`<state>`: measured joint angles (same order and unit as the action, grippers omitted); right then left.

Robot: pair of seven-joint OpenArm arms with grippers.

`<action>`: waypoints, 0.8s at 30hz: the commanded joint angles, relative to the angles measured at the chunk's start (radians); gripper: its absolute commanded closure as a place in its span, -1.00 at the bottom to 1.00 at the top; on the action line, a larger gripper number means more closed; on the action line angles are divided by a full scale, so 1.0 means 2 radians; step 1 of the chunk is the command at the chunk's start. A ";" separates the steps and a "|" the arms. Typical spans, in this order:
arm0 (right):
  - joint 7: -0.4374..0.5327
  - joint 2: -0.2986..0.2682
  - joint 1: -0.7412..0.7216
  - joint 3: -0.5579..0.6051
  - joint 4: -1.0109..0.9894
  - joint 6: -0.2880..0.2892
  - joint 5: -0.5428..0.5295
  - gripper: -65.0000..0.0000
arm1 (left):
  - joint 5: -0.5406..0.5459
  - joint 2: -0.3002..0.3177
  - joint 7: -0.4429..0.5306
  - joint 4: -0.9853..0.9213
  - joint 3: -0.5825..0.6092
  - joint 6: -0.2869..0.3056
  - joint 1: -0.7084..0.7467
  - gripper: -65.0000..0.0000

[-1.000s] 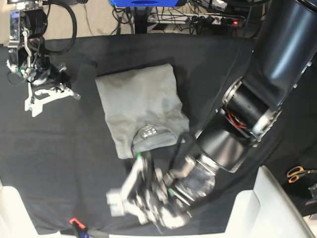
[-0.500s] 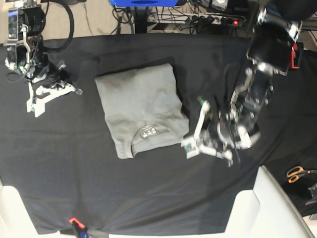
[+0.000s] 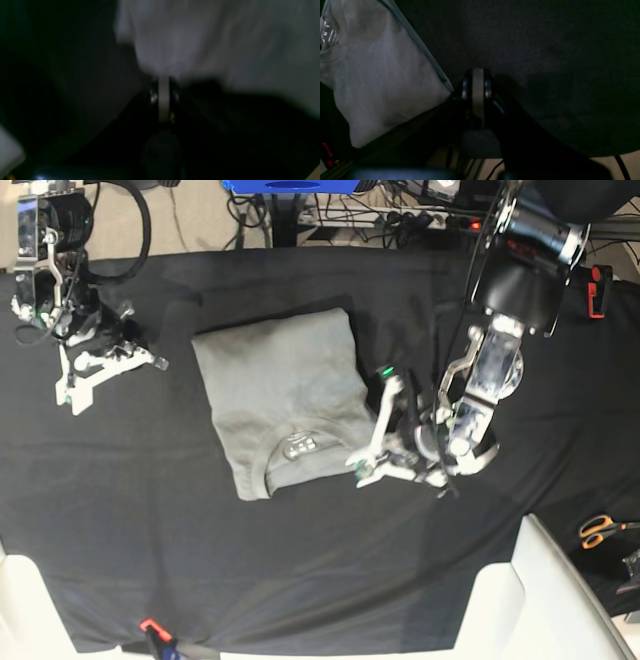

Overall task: Fold the T-shirt properly
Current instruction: 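Release the collar and press the shirt's collar side square with the left gripper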

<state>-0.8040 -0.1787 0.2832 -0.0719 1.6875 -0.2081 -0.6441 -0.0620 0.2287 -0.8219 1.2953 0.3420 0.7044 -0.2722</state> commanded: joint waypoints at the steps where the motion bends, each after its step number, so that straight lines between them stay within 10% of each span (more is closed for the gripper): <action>1: 0.007 -0.005 -0.003 -0.003 0.009 0.003 -0.001 0.98 | -0.005 0.000 0.001 -0.007 -0.003 -0.003 -0.013 1.00; 24: 0.007 -0.008 -0.006 -0.006 0.009 0.003 -0.001 0.98 | -0.005 -0.059 0.125 -0.230 0.070 -0.003 -0.119 1.00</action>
<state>-0.8036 -0.1844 0.2802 -0.0784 1.6875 -0.2081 -0.6437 -0.0822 0.1169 -0.5900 0.8242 0.4812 0.6964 -0.4812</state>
